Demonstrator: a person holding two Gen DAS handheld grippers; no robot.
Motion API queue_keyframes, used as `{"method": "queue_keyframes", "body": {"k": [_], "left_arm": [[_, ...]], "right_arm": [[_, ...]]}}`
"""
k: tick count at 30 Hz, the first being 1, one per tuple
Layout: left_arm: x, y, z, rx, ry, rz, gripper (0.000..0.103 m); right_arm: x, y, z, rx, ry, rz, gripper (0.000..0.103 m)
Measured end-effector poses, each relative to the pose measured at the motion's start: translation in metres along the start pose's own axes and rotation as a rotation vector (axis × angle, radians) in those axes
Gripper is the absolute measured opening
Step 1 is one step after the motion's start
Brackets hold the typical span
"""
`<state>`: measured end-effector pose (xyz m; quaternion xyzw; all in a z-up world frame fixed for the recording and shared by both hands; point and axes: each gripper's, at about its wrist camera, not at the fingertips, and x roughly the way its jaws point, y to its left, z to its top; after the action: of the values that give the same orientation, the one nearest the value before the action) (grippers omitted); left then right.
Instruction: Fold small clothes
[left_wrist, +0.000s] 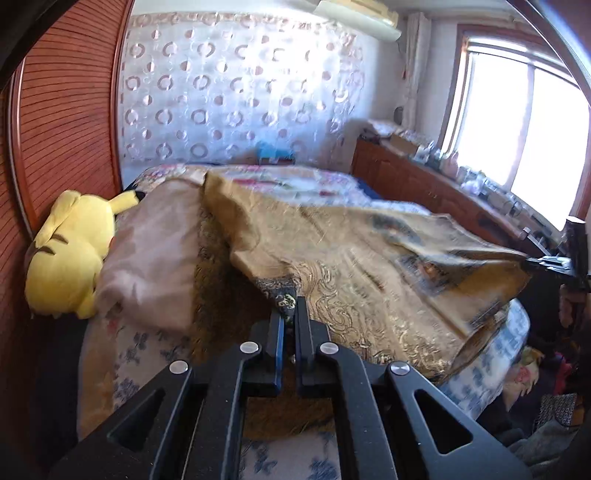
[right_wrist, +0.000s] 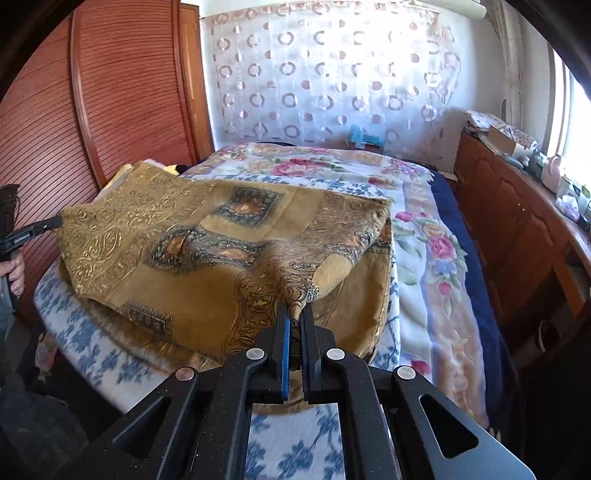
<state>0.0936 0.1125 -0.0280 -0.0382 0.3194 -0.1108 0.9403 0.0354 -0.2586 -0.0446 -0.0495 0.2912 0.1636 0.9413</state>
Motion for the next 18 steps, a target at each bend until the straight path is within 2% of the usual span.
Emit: {"method": "queue_keyframes", "body": {"k": [6,8,9,10,15,18], "left_arm": [[0.022,0.006,-0.021,0.001,0.099,0.035,0.006],[0.025,0.007,-0.025,0.000,0.108,0.036,0.013],[0.024,0.006,-0.027,0.000,0.105,0.032,0.020],[0.023,0.005,-0.027,-0.002,0.103,0.025,0.031],[0.014,0.010,-0.024,-0.014,0.069,0.043,0.079],[0.012,0.014,-0.024,-0.025,0.064,0.048,0.080]], "right_arm": [[0.023,-0.004,-0.023,0.024,0.073,-0.023,0.004],[0.030,-0.006,-0.028,0.045,0.084,-0.026,0.004],[0.032,-0.007,-0.029,0.052,0.083,-0.025,0.004],[0.033,-0.007,-0.029,0.056,0.081,-0.023,0.007],[0.023,-0.004,-0.022,0.064,0.043,-0.064,0.032],[0.013,0.001,-0.017,0.064,-0.003,-0.076,0.044]]}}
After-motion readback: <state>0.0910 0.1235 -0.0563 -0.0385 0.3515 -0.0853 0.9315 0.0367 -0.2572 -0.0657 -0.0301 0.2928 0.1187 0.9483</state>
